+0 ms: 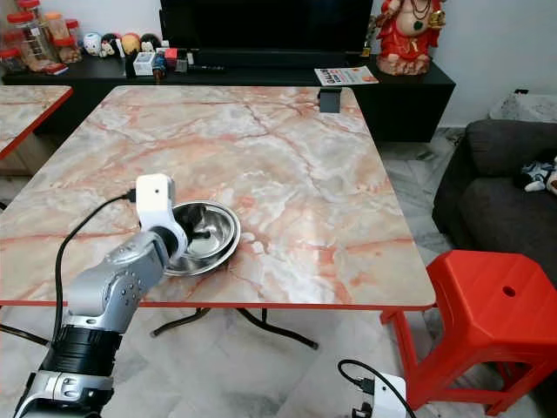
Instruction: Setting the table
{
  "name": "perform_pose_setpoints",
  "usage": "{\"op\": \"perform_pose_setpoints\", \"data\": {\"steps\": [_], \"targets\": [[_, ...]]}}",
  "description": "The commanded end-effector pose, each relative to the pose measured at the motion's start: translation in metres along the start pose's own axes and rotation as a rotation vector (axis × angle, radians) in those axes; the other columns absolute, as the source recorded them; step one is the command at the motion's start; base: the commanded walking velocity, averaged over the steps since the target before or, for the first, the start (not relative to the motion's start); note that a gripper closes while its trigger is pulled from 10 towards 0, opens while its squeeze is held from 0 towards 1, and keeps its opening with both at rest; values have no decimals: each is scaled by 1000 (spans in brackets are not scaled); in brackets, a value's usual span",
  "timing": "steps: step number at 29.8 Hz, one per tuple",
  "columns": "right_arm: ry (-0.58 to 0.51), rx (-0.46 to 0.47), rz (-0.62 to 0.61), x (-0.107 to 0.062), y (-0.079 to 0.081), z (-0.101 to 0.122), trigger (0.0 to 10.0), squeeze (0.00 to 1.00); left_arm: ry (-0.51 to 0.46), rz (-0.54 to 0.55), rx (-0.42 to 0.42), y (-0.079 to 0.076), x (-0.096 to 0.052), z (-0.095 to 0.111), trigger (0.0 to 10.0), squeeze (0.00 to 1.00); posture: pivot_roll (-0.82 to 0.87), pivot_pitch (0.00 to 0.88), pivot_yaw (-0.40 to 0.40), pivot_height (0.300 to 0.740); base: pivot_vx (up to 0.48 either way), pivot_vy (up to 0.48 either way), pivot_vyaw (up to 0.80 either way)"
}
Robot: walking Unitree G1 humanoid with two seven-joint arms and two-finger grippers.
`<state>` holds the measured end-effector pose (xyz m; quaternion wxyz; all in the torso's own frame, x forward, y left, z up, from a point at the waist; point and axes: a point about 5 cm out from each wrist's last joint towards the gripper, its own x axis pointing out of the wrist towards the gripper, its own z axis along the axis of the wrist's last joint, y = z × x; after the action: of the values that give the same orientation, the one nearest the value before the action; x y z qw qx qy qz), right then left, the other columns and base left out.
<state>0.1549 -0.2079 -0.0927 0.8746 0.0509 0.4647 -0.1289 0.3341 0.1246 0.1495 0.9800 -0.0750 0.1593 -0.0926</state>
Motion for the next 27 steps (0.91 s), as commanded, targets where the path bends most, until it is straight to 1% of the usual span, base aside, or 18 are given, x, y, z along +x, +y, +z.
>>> {"op": "perform_pose_setpoints", "data": {"steps": [1,3,6,7,12,18,22,24,27], "targets": [[8,10,-3,0,1,-2,10000,0,37,10,38,1,0,-5,10000,0,-13,0,-8,725,0,0,0],[8,10,-3,0,1,-2,10000,0,48,25,67,2,0,-5,10000,0,-11,0,-8,725,0,0,0],[8,11,-4,0,1,-2,10000,0,65,39,72,3,1,-7,10000,0,-13,0,-8,725,0,0,0],[8,11,-4,0,0,-2,10000,0,75,42,87,3,1,-7,10000,0,-13,0,-8,725,0,0,0],[9,12,-5,0,0,-2,10000,0,96,35,103,4,0,-10,10000,0,-16,0,-7,725,0,0,0],[9,14,-8,0,-1,-2,10000,0,107,30,104,4,-1,-10,10000,0,-14,0,-9,725,0,0,0],[7,15,-8,0,-1,-1,10000,0,122,37,116,5,-1,-9,10000,0,-12,0,-11,725,0,0,0],[7,16,-9,0,-2,-1,10000,0,125,46,136,7,-2,-9,10000,0,-12,0,-11,725,0,0,0],[7,15,-9,0,-2,-1,10000,0,132,52,137,8,-2,-9,10000,0,-11,0,-12,725,0,0,0]]}}
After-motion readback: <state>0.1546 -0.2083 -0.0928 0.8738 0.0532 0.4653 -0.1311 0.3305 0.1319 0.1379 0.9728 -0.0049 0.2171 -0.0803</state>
